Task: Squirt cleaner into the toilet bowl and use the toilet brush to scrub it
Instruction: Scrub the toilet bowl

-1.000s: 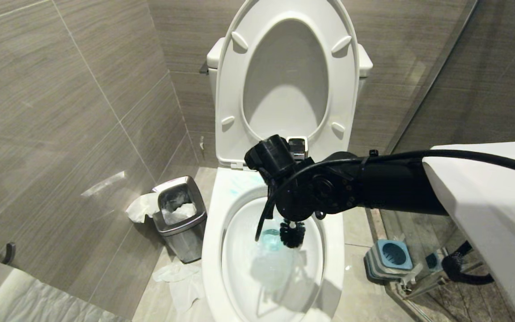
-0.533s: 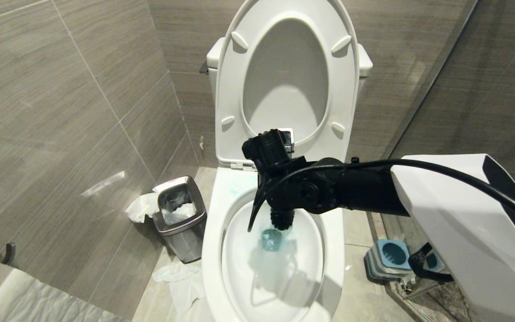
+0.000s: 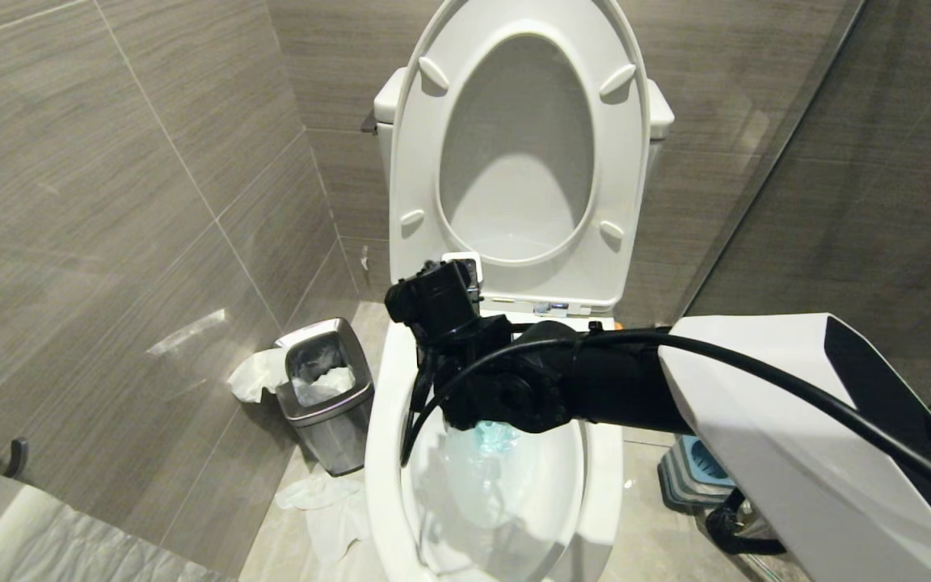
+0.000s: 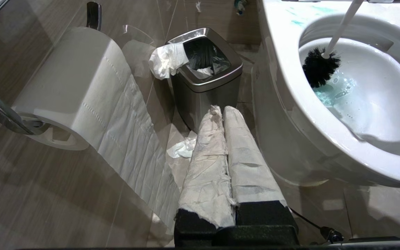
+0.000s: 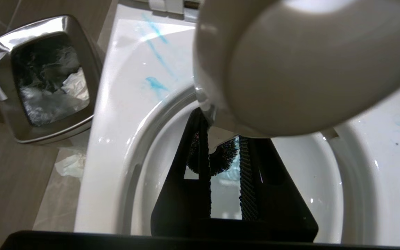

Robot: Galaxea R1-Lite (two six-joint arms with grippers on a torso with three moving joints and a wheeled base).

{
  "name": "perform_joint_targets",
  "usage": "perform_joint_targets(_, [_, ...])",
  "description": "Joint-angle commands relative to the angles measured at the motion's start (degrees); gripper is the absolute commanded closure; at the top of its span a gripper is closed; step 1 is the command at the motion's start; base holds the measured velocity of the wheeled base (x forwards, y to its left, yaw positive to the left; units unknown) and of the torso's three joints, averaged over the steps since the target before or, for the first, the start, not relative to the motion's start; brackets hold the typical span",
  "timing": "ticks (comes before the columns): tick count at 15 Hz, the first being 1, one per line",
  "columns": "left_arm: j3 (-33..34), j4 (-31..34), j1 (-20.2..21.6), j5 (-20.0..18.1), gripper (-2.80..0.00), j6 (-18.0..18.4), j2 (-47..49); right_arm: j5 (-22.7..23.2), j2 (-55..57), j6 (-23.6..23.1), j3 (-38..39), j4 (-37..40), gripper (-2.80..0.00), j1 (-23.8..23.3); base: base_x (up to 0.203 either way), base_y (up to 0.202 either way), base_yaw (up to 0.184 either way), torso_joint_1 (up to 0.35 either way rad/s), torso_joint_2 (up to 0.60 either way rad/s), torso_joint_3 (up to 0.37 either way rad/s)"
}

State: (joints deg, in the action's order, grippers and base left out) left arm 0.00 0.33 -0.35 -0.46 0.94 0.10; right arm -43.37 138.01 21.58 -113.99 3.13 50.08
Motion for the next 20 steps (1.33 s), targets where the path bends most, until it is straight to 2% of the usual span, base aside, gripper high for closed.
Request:
perform_joint_targets(1, [0.09, 0.02, 0.00, 0.01, 0.00, 0.03, 0.08, -0.34, -1.46, 0.52, 0.78, 0.45, 0.00, 2.38, 0.000, 0.000, 0.000, 0.000, 0.00, 0.000])
perform_joint_targets(7, [0.09, 0.11, 0.00, 0.02, 0.00, -0.15, 0.08, -0.53, -11.59, 5.94, 14.80, 2.53, 0.00, 7.24, 0.000, 0.000, 0.000, 0.000, 0.00, 0.000])
perform_joint_targets(11, [0.09, 0.11, 0.00, -0.07, 0.00, 0.12, 0.08, -0.57, -18.15, 8.26, 23.75, 2.94, 0.00, 7.67, 0.000, 0.000, 0.000, 0.000, 0.00, 0.000])
perform_joint_targets(16, [0.09, 0.11, 0.00, 0.19, 0.00, -0.94, 0.08, -0.87, -22.92, 9.63, 30.23, 3.28, 0.00, 5.99, 0.000, 0.000, 0.000, 0.000, 0.00, 0.000])
perform_joint_targets(20, [0.09, 0.11, 0.00, 0.19, 0.00, -0.94, 0.08, -1.21, -23.92, 9.55, 30.92, 3.23, 0.00, 0.74, 0.000, 0.000, 0.000, 0.000, 0.00, 0.000])
